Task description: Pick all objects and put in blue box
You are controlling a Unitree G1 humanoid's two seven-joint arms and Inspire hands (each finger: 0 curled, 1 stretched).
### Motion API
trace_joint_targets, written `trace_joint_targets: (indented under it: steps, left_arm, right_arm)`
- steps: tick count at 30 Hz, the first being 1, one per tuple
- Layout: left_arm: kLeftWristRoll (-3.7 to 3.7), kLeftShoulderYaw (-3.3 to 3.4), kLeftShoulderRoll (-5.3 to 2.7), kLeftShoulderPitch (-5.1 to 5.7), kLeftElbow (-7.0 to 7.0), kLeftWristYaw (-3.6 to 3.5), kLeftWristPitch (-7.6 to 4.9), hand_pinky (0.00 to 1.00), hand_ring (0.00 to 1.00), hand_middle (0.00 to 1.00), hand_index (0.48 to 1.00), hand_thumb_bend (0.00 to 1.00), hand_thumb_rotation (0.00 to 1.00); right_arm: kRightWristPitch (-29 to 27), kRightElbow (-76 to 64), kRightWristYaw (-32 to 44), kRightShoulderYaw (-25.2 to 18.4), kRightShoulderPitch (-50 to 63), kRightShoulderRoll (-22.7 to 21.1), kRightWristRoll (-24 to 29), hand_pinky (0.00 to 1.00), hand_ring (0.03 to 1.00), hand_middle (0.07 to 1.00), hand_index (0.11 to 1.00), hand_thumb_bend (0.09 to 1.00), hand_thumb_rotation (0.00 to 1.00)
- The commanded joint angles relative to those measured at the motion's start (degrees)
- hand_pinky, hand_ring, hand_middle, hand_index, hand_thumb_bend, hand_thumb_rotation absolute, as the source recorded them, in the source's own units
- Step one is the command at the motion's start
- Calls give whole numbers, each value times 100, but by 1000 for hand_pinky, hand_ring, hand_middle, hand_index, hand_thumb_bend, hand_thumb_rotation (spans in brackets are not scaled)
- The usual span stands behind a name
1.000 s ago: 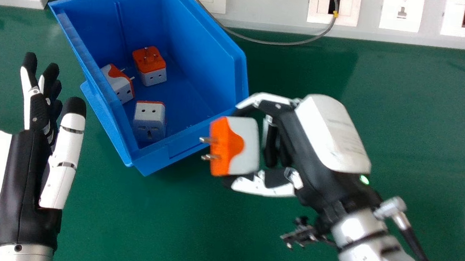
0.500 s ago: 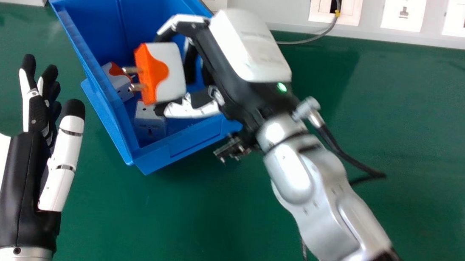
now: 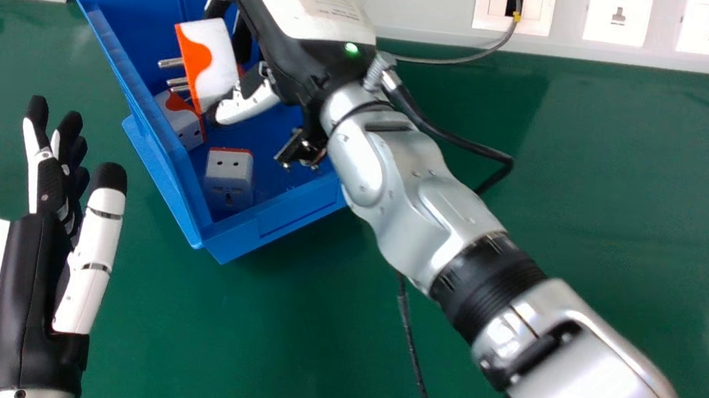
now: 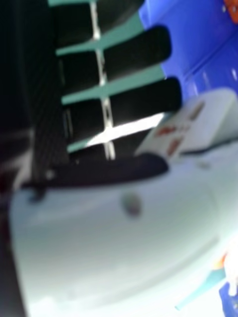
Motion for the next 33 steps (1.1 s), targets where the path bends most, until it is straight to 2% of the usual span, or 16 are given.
trace_joint_targets:
  steps: [1, 3, 6, 9, 10, 13, 16, 19, 20, 21, 22, 23, 25, 26, 29, 33]
  left_arm:
    - [-28, -12, -33, 54, -171, 13, -86, 1000, 1000, 1000, 999, 370, 842]
    - [-39, -36, -63, 79, -194, 22, -94, 1000, 1000, 1000, 996, 363, 818]
    - [21, -78, -118, 135, -251, 61, -58, 1000, 1000, 1000, 997, 377, 805]
    - [-15, -109, -179, 181, -288, 73, -24, 1000, 1000, 1000, 999, 391, 802]
    - [8, -117, -191, 199, -300, 83, -26, 1000, 1000, 1000, 1000, 389, 802]
    - [109, -128, -216, 231, -305, 144, -54, 1000, 1000, 1000, 1000, 390, 816]
    - [97, -130, -234, 242, -273, 161, -98, 1000, 1000, 1000, 1000, 400, 812]
    - [129, -116, -224, 224, -212, 178, -176, 1000, 1000, 1000, 1000, 388, 822]
    - [139, -116, -217, 221, -193, 176, -206, 1000, 1000, 1000, 1000, 384, 823]
    - [153, -119, -212, 218, -189, 177, -211, 1000, 1000, 1000, 1000, 382, 824]
    - [185, -119, -206, 215, -183, 186, -215, 1000, 1000, 1000, 1000, 392, 824]
    - [199, -120, -206, 210, -174, 190, -222, 1000, 1000, 1000, 1000, 395, 827]
    - [211, -127, -216, 206, -157, 196, -243, 1000, 1000, 1000, 1000, 399, 830]
    - [228, -132, -205, 209, -131, 188, -297, 1000, 1000, 1000, 1000, 397, 832]
    - [273, -170, -217, 219, -142, 205, -294, 1000, 1000, 1000, 1000, 368, 845]
    - [259, -174, -200, 146, -46, 218, -393, 1000, 1000, 1000, 1000, 336, 843]
  right_arm:
    - [10, 293, -182, 148, -551, 99, -135, 272, 385, 482, 486, 489, 133]
    - [80, 585, -203, 295, -703, 144, -217, 254, 362, 468, 497, 506, 54]
    - [94, 844, -138, 417, -832, 162, -246, 259, 375, 472, 496, 519, 8]
    - [78, 990, -59, 417, -914, 181, -179, 273, 396, 486, 485, 522, 0]
    - [66, 1013, -30, 338, -923, 203, -77, 289, 415, 493, 480, 521, 0]
    - [-38, 1055, -30, 209, -923, 232, 124, 256, 359, 469, 493, 522, 0]
    - [-55, 1082, -79, 209, -914, 244, 174, 288, 394, 480, 487, 522, 0]
    - [-54, 1035, -219, 258, -808, 230, 163, 327, 429, 475, 502, 518, 5]
    - [-37, 1041, -256, 269, -781, 233, 158, 343, 449, 533, 499, 508, 78]
    - [-38, 1046, -256, 253, -761, 236, 181, 359, 465, 567, 497, 504, 108]
    - [-27, 1048, -222, 258, -753, 231, 186, 393, 513, 642, 590, 507, 200]
    - [-37, 1047, -196, 251, -739, 223, 203, 452, 607, 741, 716, 515, 301]
    - [-81, 1033, -166, 268, -700, 187, 203, 529, 714, 840, 817, 531, 366]
    - [-99, 1033, -164, 290, -680, 167, 188, 559, 751, 870, 843, 531, 389]
    - [-84, 1035, -101, 348, -653, 131, 158, 609, 810, 916, 891, 518, 422]
    - [-70, 1016, -118, 386, -633, 103, 149, 627, 833, 947, 921, 487, 444]
